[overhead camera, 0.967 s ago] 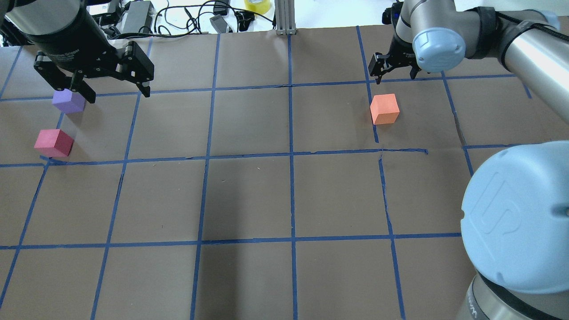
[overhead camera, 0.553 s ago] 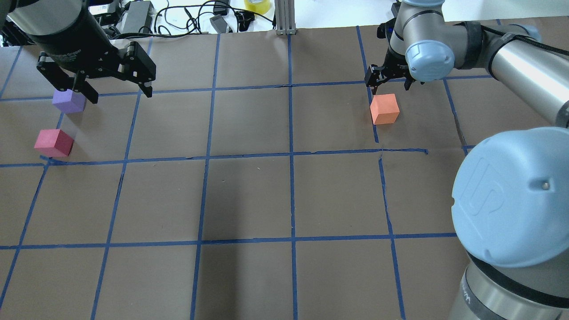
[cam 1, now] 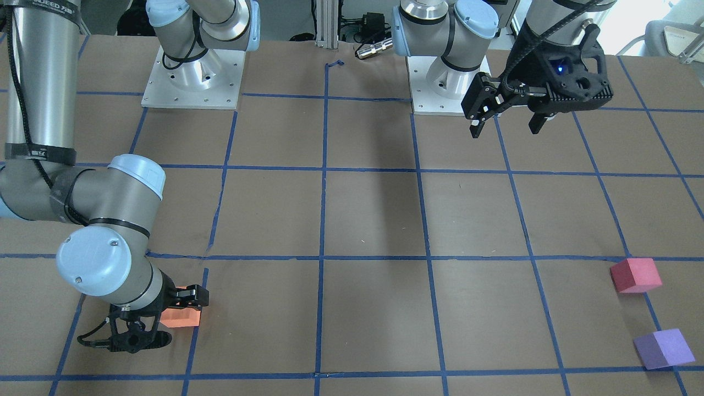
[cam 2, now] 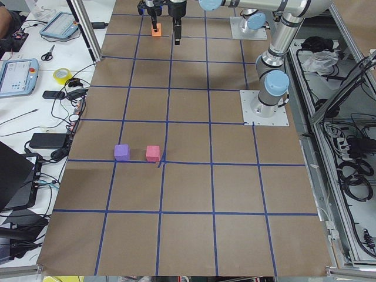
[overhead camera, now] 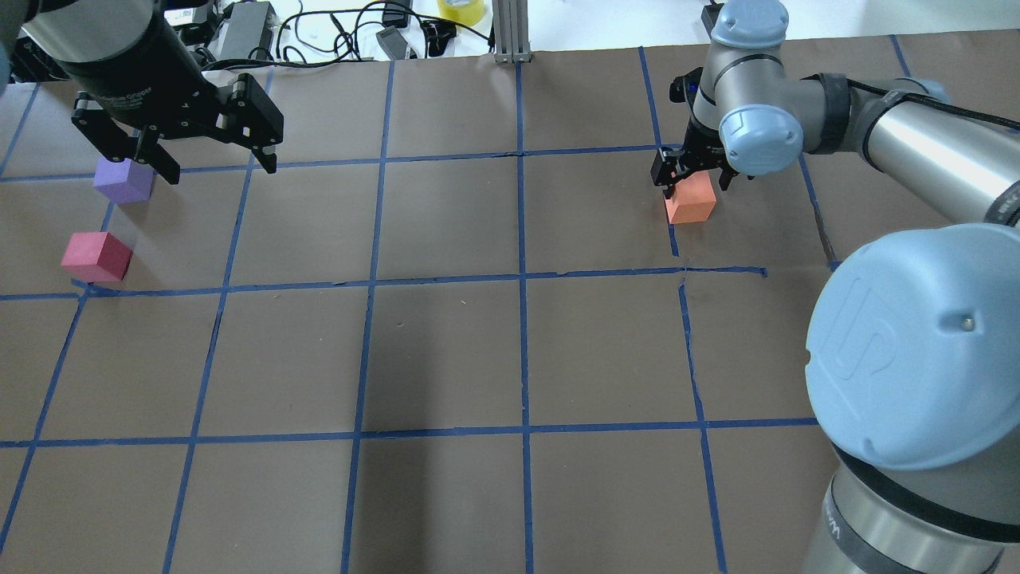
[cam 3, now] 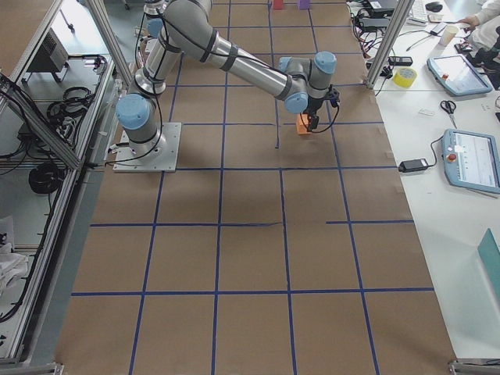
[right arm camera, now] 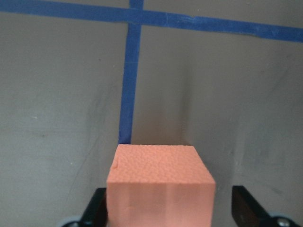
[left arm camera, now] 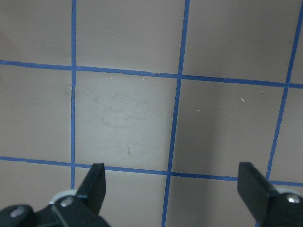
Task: Arrange blocks in a line
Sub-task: 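Lower the right gripper onto the orange cube and grasp it, then carry the orange cube with the right gripper toward the table center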
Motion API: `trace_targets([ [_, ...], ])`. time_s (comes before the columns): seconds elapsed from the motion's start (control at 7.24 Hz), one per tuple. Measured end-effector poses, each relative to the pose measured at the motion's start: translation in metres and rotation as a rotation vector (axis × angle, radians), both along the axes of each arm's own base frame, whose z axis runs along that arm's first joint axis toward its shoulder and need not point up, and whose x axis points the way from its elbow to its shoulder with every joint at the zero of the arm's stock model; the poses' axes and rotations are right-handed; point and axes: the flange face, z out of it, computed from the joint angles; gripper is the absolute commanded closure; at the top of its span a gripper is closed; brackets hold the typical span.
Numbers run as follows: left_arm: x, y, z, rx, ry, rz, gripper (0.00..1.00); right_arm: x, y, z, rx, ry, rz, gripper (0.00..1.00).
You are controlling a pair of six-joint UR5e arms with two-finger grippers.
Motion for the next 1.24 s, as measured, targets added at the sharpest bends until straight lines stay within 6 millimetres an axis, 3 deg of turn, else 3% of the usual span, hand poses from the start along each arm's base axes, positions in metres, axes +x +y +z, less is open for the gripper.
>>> trace_targets([
  [0.28,-0.001,-0.004,0.003,-0.034,0.022,-0.006,0.0,0.005,-0.002,0.006,-0.04,0.0,-0.012,0.87],
  [0.41,-0.001,-0.002,0.005,-0.041,0.025,-0.008,0.0,0.029,-0.001,0.014,-0.06,-0.007,-0.029,0.87],
  [0.69,-0.002,-0.002,0.004,-0.041,0.027,-0.009,0.0,0.13,0.006,0.033,-0.123,-0.034,-0.053,0.86],
  [0.97,-0.001,-0.005,0.004,-0.042,0.027,-0.007,0.0,0.228,0.021,0.031,-0.14,-0.088,-0.088,0.85],
  [1.24,0.0,-0.003,0.005,-0.045,0.025,-0.007,0.0,0.292,0.041,0.015,-0.119,-0.096,-0.094,0.85],
])
